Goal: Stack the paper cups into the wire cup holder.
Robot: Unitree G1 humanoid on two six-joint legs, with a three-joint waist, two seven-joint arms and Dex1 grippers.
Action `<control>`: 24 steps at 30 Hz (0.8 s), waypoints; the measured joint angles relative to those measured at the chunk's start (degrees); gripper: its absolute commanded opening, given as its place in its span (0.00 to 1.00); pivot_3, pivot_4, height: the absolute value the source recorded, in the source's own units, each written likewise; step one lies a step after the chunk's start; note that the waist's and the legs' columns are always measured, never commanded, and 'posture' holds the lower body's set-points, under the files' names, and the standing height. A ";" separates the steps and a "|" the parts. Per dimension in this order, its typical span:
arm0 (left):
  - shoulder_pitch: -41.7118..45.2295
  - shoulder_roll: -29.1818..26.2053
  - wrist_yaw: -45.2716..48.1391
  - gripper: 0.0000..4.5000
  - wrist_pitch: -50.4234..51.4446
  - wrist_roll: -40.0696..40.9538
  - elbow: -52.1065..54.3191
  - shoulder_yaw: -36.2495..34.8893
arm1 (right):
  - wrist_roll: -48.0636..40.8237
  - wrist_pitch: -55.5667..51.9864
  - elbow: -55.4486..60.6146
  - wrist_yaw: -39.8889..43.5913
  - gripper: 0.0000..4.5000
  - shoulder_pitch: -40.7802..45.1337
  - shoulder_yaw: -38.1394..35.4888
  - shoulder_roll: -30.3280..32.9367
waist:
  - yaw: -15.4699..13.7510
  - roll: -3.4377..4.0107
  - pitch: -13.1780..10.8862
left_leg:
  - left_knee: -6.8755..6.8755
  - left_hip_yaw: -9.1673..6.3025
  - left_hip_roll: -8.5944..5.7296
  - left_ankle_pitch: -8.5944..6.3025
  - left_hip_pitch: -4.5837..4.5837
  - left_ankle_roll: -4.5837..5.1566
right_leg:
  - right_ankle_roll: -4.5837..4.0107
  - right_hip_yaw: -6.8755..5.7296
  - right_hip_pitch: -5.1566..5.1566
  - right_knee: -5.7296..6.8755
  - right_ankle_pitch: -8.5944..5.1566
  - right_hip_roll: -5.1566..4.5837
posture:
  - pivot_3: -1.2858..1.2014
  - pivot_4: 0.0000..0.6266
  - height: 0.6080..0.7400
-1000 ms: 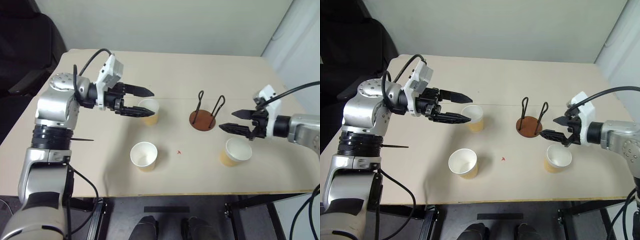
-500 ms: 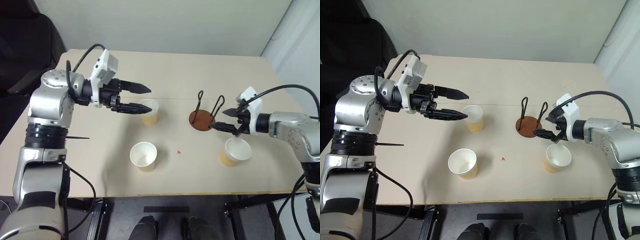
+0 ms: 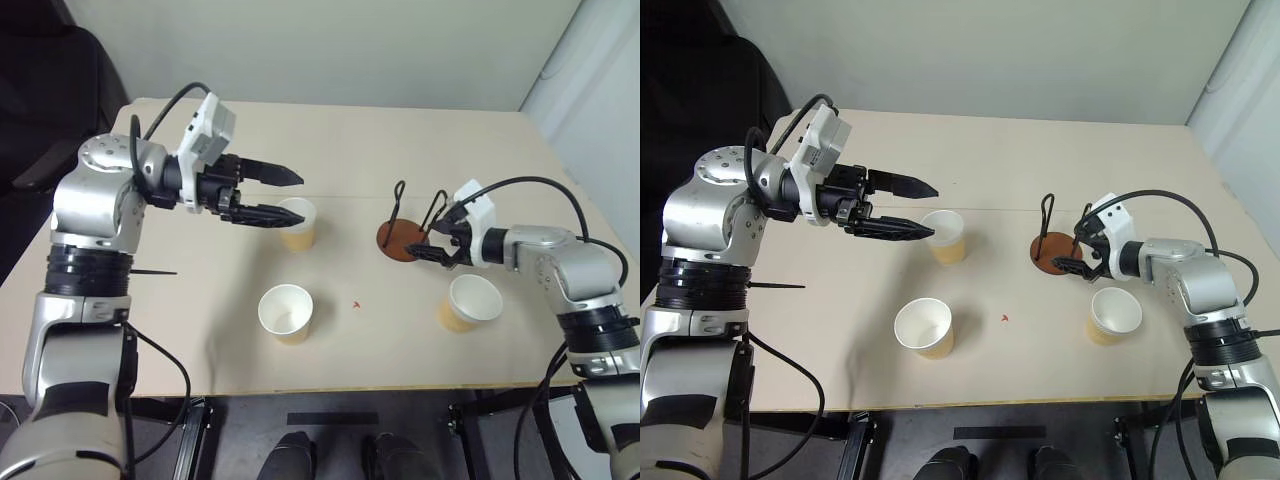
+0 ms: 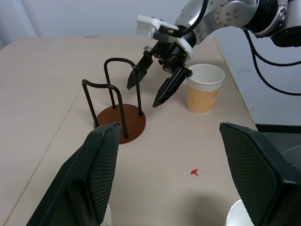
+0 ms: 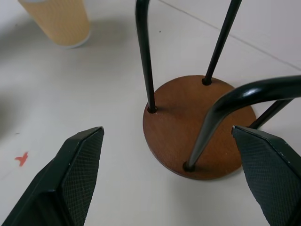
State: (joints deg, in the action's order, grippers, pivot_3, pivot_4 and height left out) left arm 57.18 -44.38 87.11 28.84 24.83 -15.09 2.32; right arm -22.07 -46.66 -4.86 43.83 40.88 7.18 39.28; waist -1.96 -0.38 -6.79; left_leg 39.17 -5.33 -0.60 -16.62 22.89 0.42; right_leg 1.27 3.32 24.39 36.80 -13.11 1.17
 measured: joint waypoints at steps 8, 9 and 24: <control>0.00 -0.01 0.02 0.81 -0.01 -0.08 -0.01 0.01 | 1.06 0.29 -1.81 -1.01 0.41 0.50 -0.93 -1.88 | 0.01 0.00 0.00 | -0.01 0.00 0.00 0.00 0.01 0.00 | 0.00 0.00 0.00 0.00 0.00 0.00 | 0.52 0.24 1.00; 0.00 -0.01 0.02 0.81 -0.01 -0.09 -0.01 0.01 | 1.08 0.28 -1.81 -1.02 0.33 0.51 -1.21 -1.88 | 0.01 0.00 0.00 | -0.02 0.00 0.00 0.00 0.01 0.00 | 0.00 0.00 0.00 0.00 0.00 0.00 | 0.52 0.24 1.00; 0.03 -0.92 2.06 0.81 -0.03 -0.32 -0.23 1.13 | -1.98 -7.06 6.54 1.68 0.00 0.19 -4.02 0.96 | 0.10 0.06 -0.04 | -0.08 0.00 0.00 0.00 0.07 -0.01 | 0.00 0.00 0.04 0.00 0.00 0.00 | 0.52 0.24 1.00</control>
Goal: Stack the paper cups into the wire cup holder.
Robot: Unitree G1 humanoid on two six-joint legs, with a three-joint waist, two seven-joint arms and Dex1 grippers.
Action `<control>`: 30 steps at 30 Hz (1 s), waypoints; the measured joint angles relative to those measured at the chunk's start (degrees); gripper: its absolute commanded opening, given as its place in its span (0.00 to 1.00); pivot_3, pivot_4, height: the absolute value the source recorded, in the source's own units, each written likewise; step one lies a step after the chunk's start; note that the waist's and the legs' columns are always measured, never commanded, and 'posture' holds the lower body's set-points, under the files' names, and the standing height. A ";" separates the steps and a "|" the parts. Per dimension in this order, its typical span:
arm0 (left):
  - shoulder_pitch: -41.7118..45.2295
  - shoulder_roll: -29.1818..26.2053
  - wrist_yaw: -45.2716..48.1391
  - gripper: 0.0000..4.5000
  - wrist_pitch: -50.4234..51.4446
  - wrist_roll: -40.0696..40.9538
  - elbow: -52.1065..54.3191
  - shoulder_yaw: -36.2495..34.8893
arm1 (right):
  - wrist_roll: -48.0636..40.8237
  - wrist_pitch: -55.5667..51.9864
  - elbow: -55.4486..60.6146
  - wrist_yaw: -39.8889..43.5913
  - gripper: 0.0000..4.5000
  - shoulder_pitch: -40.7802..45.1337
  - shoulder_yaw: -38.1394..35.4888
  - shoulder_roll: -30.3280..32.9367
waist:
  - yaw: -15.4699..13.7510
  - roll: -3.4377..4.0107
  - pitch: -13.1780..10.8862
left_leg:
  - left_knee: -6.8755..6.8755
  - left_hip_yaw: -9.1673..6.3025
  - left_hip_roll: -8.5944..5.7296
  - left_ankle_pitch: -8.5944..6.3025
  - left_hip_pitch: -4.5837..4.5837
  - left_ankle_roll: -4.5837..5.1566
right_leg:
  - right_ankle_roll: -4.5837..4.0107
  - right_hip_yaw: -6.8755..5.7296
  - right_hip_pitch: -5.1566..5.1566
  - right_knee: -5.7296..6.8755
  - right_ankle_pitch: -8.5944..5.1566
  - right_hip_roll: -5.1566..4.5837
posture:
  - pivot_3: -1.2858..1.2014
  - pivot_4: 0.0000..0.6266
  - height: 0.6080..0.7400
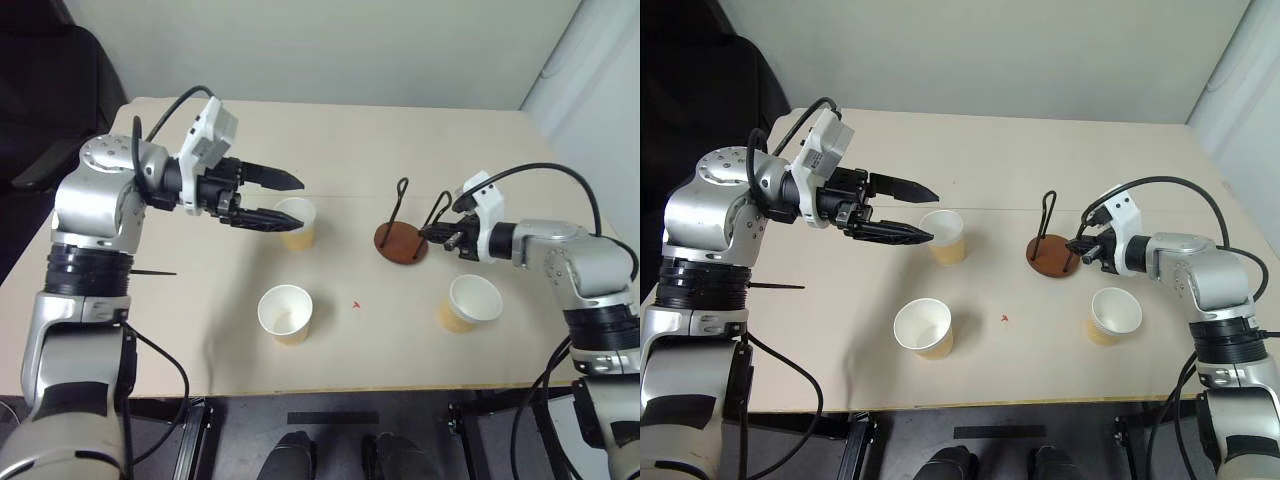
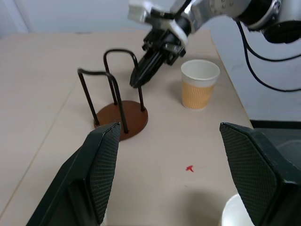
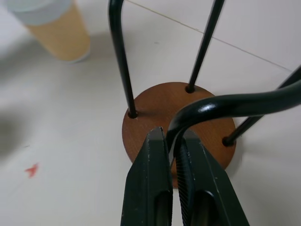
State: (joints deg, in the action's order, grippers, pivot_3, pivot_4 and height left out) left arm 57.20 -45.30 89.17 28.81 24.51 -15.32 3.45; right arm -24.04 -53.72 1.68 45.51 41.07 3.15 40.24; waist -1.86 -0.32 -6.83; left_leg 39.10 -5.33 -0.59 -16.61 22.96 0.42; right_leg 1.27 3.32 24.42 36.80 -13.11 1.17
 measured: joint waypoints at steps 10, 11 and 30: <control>-2.97 -5.76 1.00 0.81 0.42 1.32 4.33 2.18 | -7.47 -10.89 23.43 0.08 0.00 -3.03 -0.69 4.03 | -0.04 0.01 -0.01 | -0.03 -0.01 0.01 0.00 0.04 0.00 | 0.00 0.00 -0.01 -0.31 0.00 0.00 | 0.52 0.24 1.00; -2.98 -6.01 1.01 0.81 0.48 1.53 4.66 2.31 | -8.08 -11.61 24.61 -0.19 0.00 -3.19 -0.83 4.03 | -0.03 0.01 -0.01 | -0.02 -0.01 0.01 0.00 0.04 0.00 | 0.00 0.00 -0.02 -0.30 0.00 0.00 | 0.52 0.24 1.00; -3.47 -6.06 1.19 0.81 1.21 3.41 6.16 5.18 | -13.26 -19.81 34.70 -9.05 0.00 -6.44 0.86 -1.28 | 0.14 0.01 -0.01 | 0.01 -0.01 0.02 0.00 0.02 0.00 | 0.00 0.00 0.05 -0.12 0.00 0.00 | 0.52 0.24 1.00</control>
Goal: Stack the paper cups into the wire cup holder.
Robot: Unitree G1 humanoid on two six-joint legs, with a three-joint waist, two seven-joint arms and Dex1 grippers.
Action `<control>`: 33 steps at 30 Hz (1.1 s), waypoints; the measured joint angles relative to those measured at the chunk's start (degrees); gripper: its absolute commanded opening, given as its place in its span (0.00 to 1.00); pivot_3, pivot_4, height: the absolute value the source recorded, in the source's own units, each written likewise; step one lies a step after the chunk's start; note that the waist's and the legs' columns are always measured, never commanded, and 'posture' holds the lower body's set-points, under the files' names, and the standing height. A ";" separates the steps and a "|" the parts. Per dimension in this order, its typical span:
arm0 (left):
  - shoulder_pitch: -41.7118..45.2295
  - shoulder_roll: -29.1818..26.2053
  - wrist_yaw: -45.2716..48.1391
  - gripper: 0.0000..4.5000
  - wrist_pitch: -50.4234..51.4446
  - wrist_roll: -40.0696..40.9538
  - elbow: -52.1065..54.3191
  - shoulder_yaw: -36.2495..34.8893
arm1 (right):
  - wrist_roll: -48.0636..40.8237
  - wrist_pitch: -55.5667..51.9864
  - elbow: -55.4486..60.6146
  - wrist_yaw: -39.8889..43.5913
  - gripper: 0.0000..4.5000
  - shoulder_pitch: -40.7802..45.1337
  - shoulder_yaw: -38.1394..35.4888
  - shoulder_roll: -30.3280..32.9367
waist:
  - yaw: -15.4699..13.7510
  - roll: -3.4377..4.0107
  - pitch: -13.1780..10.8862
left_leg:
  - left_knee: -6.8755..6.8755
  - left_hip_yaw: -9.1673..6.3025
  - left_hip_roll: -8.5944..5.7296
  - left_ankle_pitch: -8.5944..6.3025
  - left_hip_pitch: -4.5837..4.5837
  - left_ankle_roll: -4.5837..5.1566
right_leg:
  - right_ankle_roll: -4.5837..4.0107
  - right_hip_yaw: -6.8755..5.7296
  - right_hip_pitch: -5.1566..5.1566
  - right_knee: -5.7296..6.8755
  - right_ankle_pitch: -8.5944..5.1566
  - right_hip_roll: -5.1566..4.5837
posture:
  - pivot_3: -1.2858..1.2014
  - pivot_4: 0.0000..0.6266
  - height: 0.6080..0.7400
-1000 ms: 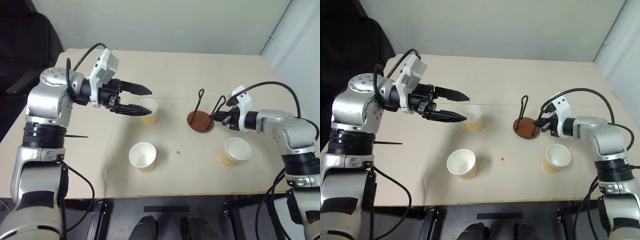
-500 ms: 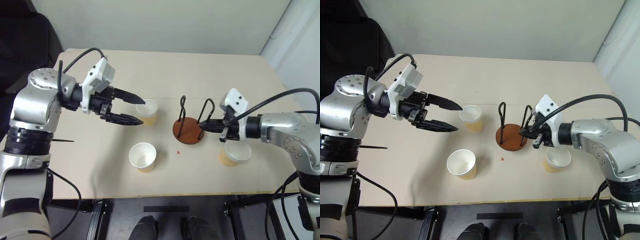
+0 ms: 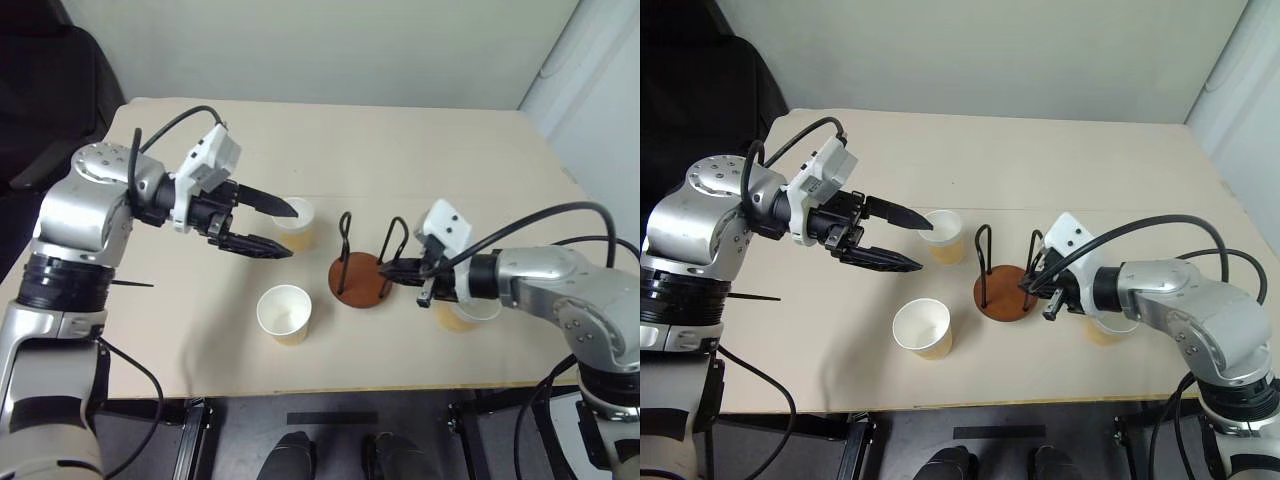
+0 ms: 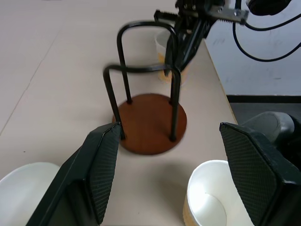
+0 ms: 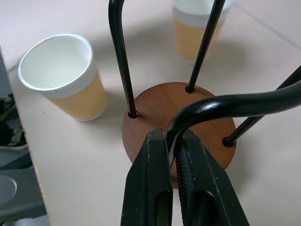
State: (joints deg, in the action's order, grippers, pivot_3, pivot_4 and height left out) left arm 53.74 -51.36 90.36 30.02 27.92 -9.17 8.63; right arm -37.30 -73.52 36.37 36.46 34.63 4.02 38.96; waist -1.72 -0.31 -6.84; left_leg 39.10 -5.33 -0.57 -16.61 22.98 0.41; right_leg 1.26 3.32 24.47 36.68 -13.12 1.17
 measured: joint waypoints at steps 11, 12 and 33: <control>-0.84 -3.58 0.04 0.81 0.00 3.19 2.12 1.71 | 1.69 5.43 -3.05 3.08 0.00 0.61 6.26 3.49 | 0.04 0.00 0.00 | -0.01 0.00 0.00 0.00 0.00 0.00 | 0.00 0.00 0.00 0.00 0.00 0.00 | 0.52 0.24 1.00; -1.13 -4.47 0.04 0.81 0.00 3.74 2.82 2.31 | 1.95 6.17 -3.61 3.64 0.00 0.88 6.57 3.94 | 0.03 0.00 0.00 | -0.01 0.00 0.00 0.00 0.00 0.00 | 0.00 0.00 0.01 0.00 0.00 0.00 | 0.52 0.24 1.00; -2.30 -10.02 0.07 0.81 -1.17 6.88 4.58 5.92 | 7.72 13.18 -8.74 9.03 0.00 2.11 12.20 6.49 | 0.20 0.00 0.00 | -0.03 0.00 0.01 0.00 0.00 0.00 | -0.03 0.00 0.02 0.02 -0.01 0.00 | 0.52 0.24 1.00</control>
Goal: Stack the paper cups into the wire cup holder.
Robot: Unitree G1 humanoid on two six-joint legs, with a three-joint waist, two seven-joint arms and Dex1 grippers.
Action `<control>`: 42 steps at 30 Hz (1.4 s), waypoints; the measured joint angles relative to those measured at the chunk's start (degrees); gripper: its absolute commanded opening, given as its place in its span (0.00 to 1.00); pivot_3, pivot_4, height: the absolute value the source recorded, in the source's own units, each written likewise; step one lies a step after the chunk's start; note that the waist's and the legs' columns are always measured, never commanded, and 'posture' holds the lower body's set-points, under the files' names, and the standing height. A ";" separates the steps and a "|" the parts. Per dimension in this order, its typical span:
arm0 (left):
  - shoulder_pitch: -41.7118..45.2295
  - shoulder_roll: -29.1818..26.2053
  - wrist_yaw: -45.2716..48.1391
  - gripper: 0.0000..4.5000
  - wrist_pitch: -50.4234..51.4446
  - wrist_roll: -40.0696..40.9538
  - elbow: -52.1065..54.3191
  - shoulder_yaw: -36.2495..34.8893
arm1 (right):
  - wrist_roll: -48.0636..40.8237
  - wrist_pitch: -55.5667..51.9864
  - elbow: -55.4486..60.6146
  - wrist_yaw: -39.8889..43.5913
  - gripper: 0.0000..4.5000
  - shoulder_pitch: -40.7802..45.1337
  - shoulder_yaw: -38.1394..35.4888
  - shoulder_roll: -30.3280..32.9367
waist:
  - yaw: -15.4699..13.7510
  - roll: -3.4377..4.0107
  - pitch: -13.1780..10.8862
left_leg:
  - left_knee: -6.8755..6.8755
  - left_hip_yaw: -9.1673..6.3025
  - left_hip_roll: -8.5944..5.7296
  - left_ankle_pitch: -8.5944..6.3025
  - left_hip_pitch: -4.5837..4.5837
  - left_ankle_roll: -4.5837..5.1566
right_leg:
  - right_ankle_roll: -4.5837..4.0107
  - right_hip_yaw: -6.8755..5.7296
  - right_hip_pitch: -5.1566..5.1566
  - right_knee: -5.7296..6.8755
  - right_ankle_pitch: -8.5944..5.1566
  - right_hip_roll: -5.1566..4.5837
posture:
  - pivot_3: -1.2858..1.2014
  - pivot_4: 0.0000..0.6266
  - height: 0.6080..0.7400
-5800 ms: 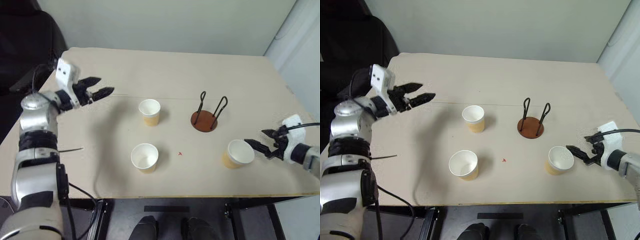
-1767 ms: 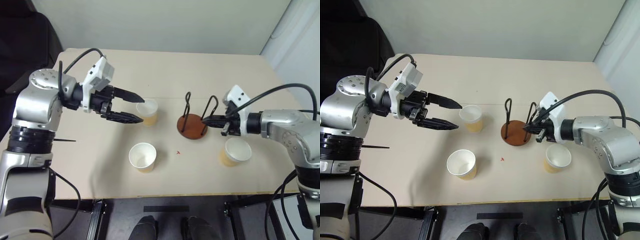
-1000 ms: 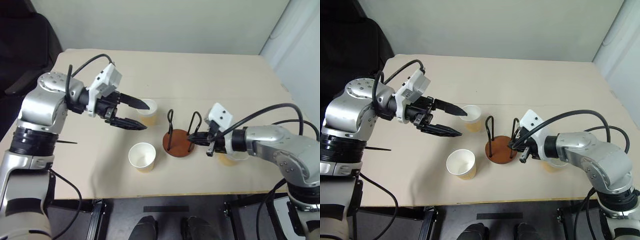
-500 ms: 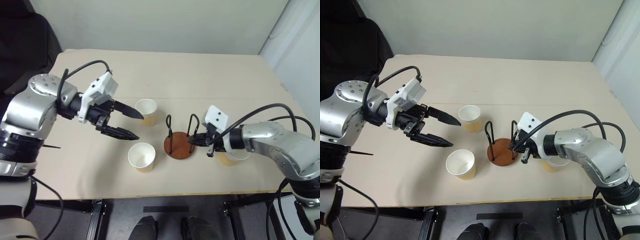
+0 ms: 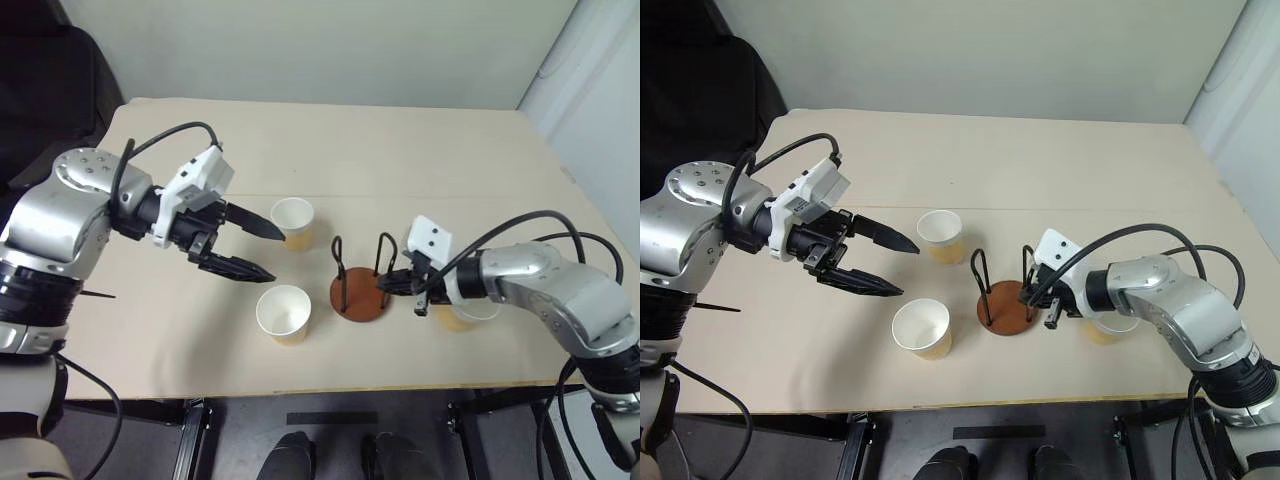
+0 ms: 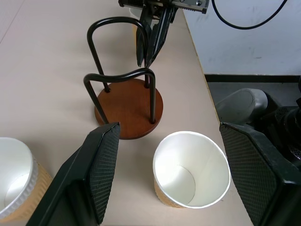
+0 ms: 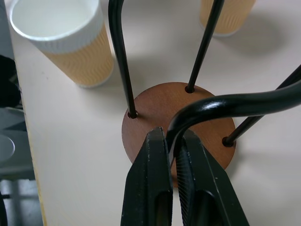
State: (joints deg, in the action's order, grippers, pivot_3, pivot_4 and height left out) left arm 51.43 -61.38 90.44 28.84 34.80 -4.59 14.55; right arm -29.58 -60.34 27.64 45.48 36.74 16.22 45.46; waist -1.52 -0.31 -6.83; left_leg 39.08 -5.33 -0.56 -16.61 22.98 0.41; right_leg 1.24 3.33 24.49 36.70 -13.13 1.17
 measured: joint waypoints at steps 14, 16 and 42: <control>-0.01 0.39 0.01 0.81 -0.61 -0.13 -0.34 0.00 | 1.70 -1.54 0.00 -0.79 0.61 -0.30 0.59 -0.43 | 0.02 0.00 0.00 | 0.00 0.00 0.00 0.00 0.00 0.00 | 0.00 0.00 0.00 0.00 0.00 0.00 | 0.52 0.24 1.00; -0.02 0.91 0.02 0.81 -0.96 -0.28 -0.49 0.00 | 1.45 -2.73 0.33 -1.41 0.61 -0.94 -0.47 -0.45 | -0.04 0.00 0.00 | 0.00 0.00 0.00 0.00 0.00 0.00 | 0.00 0.00 -0.01 0.00 0.00 0.00 | 0.52 0.24 1.00; 1.55 6.89 0.05 0.81 -4.31 -2.90 -6.21 -0.01 | -9.62 -9.10 12.19 -1.34 0.61 -5.93 -23.10 10.38 | -0.44 0.02 -0.01 | -0.01 0.00 0.00 0.00 0.01 0.00 | 0.00 0.01 -0.01 0.00 0.00 0.00 | 0.52 0.24 1.00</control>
State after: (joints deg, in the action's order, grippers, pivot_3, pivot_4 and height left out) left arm 52.98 -54.49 90.48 24.54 31.90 -10.80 14.54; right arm -39.20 -69.44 39.82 44.14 30.81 -6.89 55.84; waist -1.96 -0.29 -6.85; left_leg 39.07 -5.33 -0.57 -16.62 22.99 0.41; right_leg 1.23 3.33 24.48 36.70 -13.13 1.16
